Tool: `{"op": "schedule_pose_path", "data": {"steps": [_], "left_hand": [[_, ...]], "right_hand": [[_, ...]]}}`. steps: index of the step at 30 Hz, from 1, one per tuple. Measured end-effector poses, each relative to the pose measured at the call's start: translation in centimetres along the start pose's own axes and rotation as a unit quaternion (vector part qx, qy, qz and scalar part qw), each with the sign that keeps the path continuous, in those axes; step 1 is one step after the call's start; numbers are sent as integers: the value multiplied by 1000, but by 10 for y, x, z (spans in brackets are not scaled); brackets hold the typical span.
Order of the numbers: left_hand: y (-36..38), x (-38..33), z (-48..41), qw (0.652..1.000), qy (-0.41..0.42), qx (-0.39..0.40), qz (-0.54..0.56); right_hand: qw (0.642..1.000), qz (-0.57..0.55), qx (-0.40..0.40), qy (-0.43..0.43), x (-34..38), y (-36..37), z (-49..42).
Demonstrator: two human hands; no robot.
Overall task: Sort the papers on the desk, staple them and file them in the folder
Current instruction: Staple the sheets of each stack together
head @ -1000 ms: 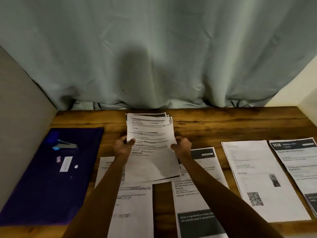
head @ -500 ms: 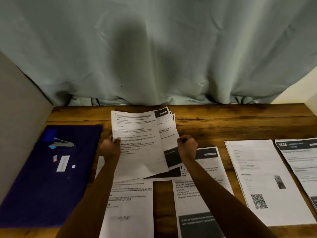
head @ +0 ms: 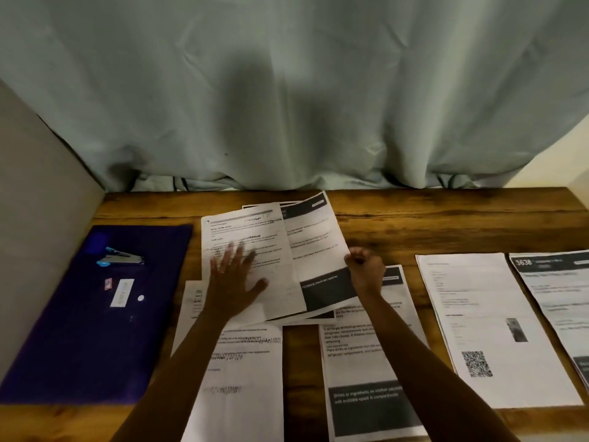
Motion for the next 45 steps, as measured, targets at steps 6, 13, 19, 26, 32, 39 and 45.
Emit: {"op": "schedule_pose_path", "data": {"steps": [6, 13, 19, 26, 32, 39, 45], "left_hand": [[31, 7, 23, 993, -35, 108, -34], [25, 5, 23, 995, -41, 90, 22], [-14, 17, 29, 947, -180, -137, 228], [-58, 15, 49, 905, -205, -246, 279], [-37, 2, 51, 967, -92, -162, 174], [25, -10, 58, 1000, 8, -15, 14], [44, -3, 69, 1000, -6, 17, -17]], "right_hand": [[996, -62, -65, 20, 7, -53, -33], [982, -137, -89, 96, -6, -95, -68], [992, -92, -13, 89, 2, -45, -25], [997, -63, 28, 34, 20, 23, 44], [995, -25, 94, -32, 30, 57, 69], [970, 107, 151, -159, 25, 80, 79], [963, 231, 73, -116, -2, 53, 52]]}}
Point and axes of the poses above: each hand's wrist, its own z-axis away from the middle knuckle, its own y-axis out of the palm, x = y × z, the point moved 7 cm from there along -z, towards the middle knuckle, and after that the axes turned 13 degrees about -x, right-handed, at the moved point
